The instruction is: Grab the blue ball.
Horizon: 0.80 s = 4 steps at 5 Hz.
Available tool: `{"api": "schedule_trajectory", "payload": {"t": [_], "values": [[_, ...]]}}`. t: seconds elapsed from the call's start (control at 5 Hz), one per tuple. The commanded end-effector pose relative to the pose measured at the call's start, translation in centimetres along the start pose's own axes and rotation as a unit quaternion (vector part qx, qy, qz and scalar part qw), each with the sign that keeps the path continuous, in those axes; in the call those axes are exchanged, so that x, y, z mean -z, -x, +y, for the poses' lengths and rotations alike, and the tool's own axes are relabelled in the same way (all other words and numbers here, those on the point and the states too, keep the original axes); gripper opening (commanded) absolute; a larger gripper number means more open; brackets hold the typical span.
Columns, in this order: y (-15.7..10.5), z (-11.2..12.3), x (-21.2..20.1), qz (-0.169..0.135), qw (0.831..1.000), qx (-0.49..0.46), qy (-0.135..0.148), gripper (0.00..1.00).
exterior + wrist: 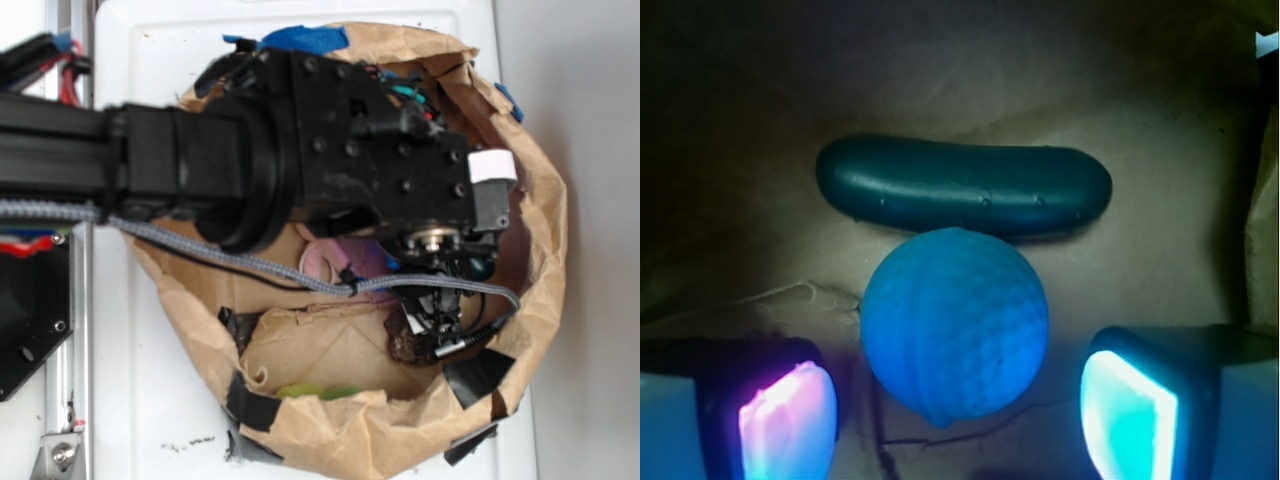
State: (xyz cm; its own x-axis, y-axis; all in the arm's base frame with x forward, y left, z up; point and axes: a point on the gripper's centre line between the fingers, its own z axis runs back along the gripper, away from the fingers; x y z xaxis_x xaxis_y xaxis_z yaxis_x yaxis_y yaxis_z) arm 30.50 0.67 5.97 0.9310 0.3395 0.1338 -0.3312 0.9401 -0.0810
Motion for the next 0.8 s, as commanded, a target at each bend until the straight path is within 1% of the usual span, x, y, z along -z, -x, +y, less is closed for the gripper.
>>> {"api": "schedule_trajectory", "payload": {"t": [0.0, 0.2, 0.6], "values": [[-1.3, 0.1, -1.8, -0.038, 0.997, -0.056, 0.035, 1.00], [-0.7, -0.1, -1.2, -0.048, 0.997, -0.060, 0.025, 1.00], [-0.3, 0.1, 0.6, -0.058, 0.996, -0.065, 0.005, 1.00]]}}
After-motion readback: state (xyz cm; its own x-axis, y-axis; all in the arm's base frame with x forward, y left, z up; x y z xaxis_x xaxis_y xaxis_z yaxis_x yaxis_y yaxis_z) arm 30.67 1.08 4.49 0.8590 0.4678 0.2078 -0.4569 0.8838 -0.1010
